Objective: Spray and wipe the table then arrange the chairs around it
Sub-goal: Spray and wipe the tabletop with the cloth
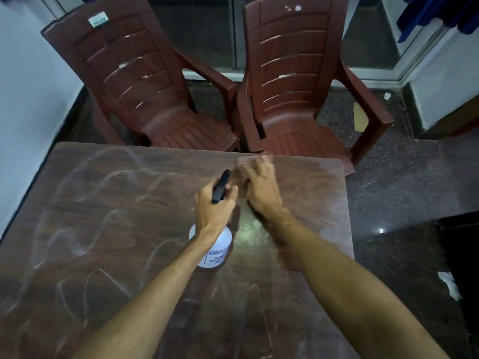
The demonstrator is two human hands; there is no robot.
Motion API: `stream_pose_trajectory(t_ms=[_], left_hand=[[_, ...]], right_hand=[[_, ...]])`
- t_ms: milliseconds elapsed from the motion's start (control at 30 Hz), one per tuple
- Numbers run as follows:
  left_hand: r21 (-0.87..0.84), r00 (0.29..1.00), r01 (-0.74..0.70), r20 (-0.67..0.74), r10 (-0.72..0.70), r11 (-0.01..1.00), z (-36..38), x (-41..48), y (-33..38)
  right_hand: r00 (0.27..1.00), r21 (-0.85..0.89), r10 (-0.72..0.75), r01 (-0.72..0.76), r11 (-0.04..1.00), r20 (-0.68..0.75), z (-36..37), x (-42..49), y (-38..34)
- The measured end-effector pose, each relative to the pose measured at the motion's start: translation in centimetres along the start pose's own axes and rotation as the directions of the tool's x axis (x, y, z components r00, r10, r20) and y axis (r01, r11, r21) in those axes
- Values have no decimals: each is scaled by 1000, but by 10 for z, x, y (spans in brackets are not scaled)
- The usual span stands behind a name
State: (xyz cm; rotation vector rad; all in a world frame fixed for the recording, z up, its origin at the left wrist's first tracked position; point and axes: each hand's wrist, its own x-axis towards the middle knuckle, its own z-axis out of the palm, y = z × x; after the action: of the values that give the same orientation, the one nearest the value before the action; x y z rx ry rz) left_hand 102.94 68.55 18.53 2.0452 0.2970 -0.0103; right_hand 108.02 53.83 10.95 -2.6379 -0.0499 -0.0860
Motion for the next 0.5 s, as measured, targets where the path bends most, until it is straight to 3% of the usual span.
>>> stream_pose_trajectory(t_ms=[67, 100, 167, 233, 300, 500], left_hand=[[6, 1000, -3, 8, 3, 1000, 4, -2, 4], [2, 1000, -7, 17, 7, 1000, 7, -4, 8], [-10, 999, -20, 38, 21, 1000, 13, -10, 14], [-14, 998, -30, 46, 30, 999, 20, -17, 19], [-13, 998, -18, 53, 18, 1000, 29, -28, 23], [13, 997, -24, 70, 23, 1000, 61, -58, 40]], right_hand=[[967, -2, -232, 234, 972, 102, 5, -22, 3], [972, -21, -212, 216, 976, 104, -5, -28, 20], [1000, -63, 9, -11, 998, -25, -39, -29, 75], [955, -49, 262, -271, 961, -143, -75, -24, 131], [911, 3, 378, -383, 924, -165, -92, -30, 153], [997, -93, 64, -67, 993, -42, -75, -93, 141]])
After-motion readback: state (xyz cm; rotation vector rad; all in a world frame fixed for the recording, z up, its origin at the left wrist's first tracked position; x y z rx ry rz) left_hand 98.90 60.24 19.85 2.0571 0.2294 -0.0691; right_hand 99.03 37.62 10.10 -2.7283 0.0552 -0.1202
